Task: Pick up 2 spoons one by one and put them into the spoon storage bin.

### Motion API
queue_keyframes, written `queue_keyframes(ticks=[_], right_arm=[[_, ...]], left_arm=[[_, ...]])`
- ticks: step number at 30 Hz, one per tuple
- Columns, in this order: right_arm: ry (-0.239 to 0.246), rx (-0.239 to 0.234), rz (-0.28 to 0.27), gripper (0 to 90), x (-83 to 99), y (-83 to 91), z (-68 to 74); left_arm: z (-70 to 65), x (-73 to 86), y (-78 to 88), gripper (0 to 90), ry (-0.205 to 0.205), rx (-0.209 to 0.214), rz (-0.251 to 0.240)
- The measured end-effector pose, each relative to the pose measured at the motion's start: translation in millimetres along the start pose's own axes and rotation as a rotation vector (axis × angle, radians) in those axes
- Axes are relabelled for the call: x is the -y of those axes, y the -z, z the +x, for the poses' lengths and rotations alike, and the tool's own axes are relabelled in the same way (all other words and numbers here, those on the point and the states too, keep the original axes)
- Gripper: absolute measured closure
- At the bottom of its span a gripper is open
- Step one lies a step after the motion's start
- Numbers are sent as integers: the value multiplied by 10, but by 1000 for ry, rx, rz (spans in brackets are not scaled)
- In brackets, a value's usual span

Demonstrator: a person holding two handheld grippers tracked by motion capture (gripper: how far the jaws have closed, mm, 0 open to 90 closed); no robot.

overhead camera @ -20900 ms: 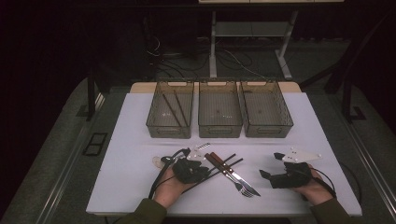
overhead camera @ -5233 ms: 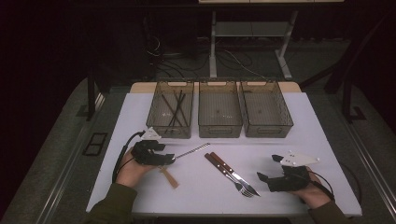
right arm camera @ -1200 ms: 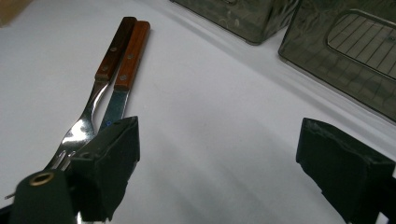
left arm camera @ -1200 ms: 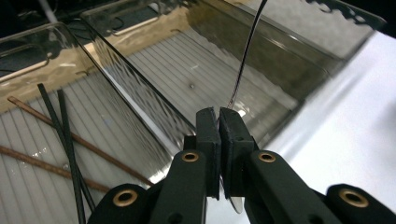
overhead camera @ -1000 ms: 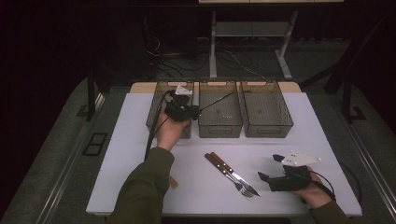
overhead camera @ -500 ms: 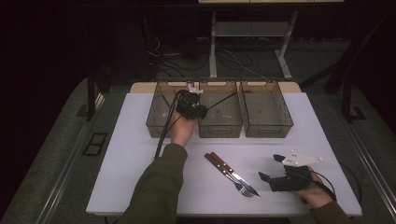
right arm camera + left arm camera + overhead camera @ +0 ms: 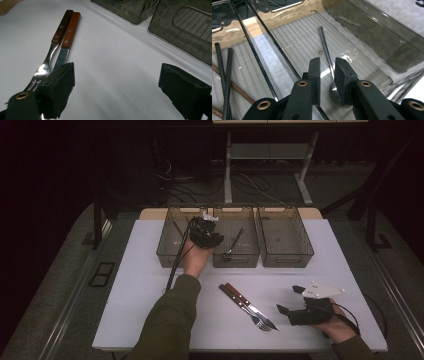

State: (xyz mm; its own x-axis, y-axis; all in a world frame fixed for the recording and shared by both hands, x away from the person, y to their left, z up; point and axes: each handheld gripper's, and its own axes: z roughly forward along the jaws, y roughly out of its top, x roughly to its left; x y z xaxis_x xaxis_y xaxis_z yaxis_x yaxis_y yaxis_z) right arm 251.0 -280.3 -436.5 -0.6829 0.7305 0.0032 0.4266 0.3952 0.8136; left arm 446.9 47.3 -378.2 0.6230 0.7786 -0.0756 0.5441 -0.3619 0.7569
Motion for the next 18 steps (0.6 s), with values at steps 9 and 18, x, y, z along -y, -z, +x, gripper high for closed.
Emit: queue_keyframes(ticks=[9, 18], right_arm=[[0, 2, 0, 135, -1, -1, 1], [1, 5, 2, 136, -3, -2, 4]], left_arm=[[21, 61, 197, 568, -54, 64, -9], [43, 382, 590, 431, -93, 156, -13]])
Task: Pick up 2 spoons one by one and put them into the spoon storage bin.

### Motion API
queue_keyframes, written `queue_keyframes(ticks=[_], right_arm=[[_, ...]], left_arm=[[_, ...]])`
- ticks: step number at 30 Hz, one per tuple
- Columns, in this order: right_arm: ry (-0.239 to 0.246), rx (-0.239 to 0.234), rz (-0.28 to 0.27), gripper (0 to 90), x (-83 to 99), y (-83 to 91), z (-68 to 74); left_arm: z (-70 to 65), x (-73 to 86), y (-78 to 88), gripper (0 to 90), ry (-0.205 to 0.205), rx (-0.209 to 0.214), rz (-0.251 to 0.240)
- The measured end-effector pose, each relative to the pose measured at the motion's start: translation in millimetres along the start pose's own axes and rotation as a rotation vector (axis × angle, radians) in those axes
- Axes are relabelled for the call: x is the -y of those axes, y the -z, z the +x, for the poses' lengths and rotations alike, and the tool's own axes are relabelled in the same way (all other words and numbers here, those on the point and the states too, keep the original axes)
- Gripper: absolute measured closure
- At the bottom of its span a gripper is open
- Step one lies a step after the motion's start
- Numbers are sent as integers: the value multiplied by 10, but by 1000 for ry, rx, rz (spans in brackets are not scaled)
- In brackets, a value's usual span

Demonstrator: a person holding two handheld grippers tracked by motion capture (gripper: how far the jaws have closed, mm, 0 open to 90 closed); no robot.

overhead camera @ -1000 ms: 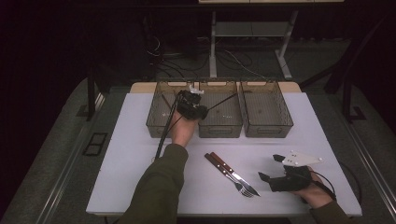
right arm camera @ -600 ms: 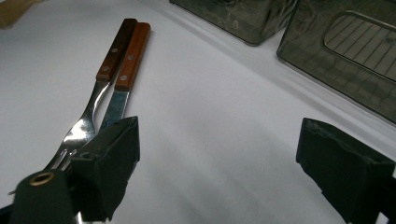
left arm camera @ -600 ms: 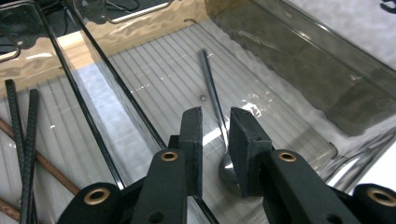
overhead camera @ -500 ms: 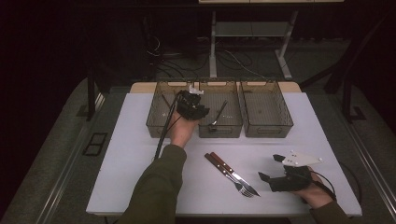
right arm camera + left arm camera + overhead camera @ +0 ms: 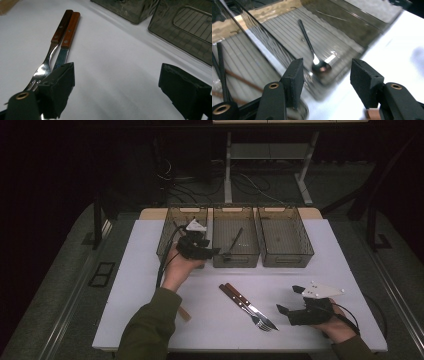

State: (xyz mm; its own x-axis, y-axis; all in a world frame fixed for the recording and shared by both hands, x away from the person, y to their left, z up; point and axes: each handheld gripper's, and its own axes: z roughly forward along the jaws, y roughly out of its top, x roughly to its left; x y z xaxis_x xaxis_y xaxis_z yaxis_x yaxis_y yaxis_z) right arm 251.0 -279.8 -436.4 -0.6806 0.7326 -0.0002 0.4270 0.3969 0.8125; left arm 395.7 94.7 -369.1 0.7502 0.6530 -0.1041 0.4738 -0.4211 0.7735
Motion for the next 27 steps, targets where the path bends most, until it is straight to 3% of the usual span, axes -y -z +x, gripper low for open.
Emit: queue_keyframes(ticks=[2, 6, 14, 19, 27], right_arm=[[2, 1, 0, 135, 0, -3, 1], [3, 3, 1, 136, -2, -10, 6], [4, 2, 10, 136, -4, -37, 27], [1, 4, 9, 136, -1, -33, 17], [4, 2, 8, 136, -2, -33, 23]], left_arm=[[-12, 99, 96, 450, -6, -4, 1], [-14, 318, 257, 598, -25, -18, 22], [71, 663, 442, 829, -17, -34, 84], [122, 852, 540, 815, -2, -56, 109], [181, 1098, 699, 724, 32, -88, 100]])
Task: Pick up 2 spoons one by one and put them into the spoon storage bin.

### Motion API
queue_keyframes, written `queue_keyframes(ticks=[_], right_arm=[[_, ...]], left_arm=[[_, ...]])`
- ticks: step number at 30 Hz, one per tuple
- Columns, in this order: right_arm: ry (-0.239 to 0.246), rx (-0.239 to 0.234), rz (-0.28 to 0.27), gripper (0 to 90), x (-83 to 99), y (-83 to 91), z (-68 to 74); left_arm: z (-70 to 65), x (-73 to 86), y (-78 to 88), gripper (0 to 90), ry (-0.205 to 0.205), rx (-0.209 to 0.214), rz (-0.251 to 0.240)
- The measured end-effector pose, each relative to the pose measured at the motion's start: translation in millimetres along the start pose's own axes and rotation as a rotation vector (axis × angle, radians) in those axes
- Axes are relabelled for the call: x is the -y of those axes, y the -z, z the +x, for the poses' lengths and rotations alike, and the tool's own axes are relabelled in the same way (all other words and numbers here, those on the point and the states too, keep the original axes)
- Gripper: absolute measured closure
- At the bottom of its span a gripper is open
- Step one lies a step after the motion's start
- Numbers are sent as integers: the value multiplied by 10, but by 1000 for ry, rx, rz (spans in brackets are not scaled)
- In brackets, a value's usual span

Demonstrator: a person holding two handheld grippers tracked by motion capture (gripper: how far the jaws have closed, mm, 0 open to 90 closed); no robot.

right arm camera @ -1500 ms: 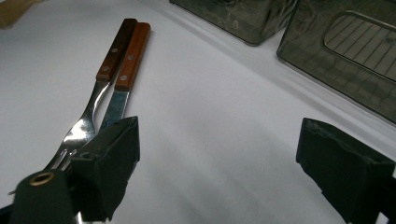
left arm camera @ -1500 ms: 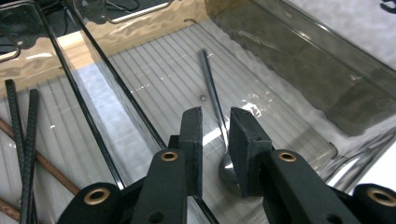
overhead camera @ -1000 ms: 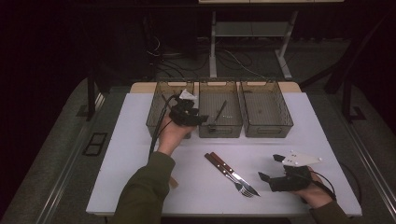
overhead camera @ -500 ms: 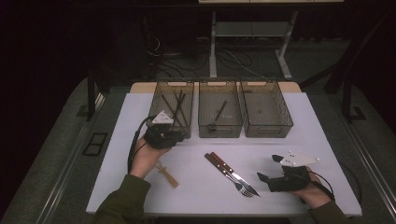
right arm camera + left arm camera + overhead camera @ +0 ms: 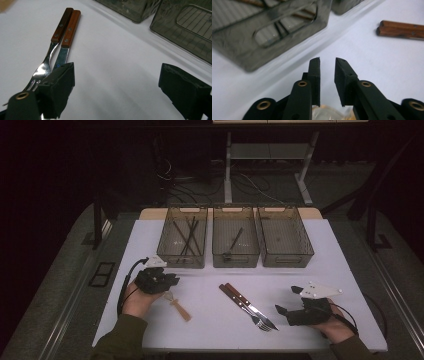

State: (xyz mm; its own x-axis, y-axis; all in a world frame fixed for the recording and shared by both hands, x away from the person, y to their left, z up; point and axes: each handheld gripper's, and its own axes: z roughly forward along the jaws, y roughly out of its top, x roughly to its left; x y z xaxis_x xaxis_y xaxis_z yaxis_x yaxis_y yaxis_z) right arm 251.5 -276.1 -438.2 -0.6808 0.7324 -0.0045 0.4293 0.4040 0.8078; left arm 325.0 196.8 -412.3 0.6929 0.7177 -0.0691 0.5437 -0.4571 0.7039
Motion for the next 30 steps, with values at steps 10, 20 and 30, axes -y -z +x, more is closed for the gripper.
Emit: queue_keyframes(ticks=[10, 20, 30], right_arm=[[-2, -1, 0, 135, -2, 9, 1], [3, -1, 1, 135, -2, 8, 5], [2, 3, -2, 135, -3, 17, 4]], left_arm=[[110, 227, 101, 683, 43, -15, 5], [162, 317, 46, 695, 60, 11, 41], [158, 335, -16, 779, 85, 55, 58]])
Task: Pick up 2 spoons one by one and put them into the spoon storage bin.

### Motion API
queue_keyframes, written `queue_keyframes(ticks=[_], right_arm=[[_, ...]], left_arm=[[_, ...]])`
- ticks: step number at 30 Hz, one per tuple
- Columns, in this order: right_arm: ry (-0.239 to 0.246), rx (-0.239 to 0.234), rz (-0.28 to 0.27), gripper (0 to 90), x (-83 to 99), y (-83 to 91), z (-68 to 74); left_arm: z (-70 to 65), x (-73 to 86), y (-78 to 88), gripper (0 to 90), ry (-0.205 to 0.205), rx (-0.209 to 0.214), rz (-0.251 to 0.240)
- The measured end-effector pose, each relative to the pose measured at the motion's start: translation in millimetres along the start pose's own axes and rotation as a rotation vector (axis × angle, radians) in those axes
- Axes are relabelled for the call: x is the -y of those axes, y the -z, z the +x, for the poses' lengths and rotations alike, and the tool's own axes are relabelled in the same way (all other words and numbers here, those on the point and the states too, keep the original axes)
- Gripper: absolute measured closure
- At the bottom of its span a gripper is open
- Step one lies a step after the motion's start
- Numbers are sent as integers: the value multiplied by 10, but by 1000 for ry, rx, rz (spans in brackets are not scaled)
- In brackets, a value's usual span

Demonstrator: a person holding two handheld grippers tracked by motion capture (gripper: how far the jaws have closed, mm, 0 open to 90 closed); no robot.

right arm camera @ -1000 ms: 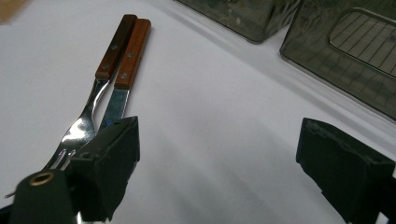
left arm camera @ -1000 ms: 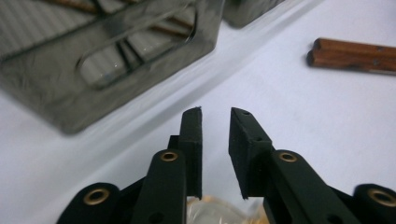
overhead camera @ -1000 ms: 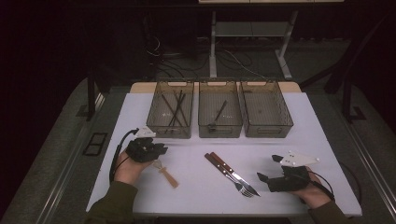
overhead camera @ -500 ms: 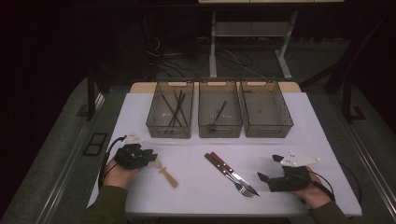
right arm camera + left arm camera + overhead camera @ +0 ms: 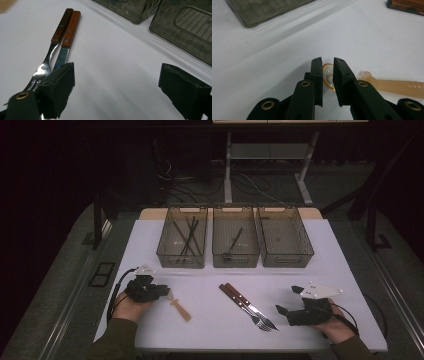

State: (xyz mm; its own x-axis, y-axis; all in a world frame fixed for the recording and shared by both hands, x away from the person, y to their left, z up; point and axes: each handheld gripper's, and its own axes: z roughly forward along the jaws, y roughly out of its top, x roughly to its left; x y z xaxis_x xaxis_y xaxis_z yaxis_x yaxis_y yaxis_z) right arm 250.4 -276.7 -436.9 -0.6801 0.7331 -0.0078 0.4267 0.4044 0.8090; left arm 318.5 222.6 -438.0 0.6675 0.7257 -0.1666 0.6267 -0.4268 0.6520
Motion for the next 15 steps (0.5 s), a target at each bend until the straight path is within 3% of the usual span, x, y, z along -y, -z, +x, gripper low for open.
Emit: queue_keyframes(ticks=[9, 11, 15], right_arm=[[1, 1, -2, 136, 0, 3, -1], [1, 1, -2, 136, 0, 4, -3], [1, 1, -1, 136, 0, 3, -1]], left_arm=[[25, -2, 20, 847, 29, 18, -19], [35, -6, 39, 854, 43, 31, -44], [29, -18, 73, 860, 32, 32, -52]])
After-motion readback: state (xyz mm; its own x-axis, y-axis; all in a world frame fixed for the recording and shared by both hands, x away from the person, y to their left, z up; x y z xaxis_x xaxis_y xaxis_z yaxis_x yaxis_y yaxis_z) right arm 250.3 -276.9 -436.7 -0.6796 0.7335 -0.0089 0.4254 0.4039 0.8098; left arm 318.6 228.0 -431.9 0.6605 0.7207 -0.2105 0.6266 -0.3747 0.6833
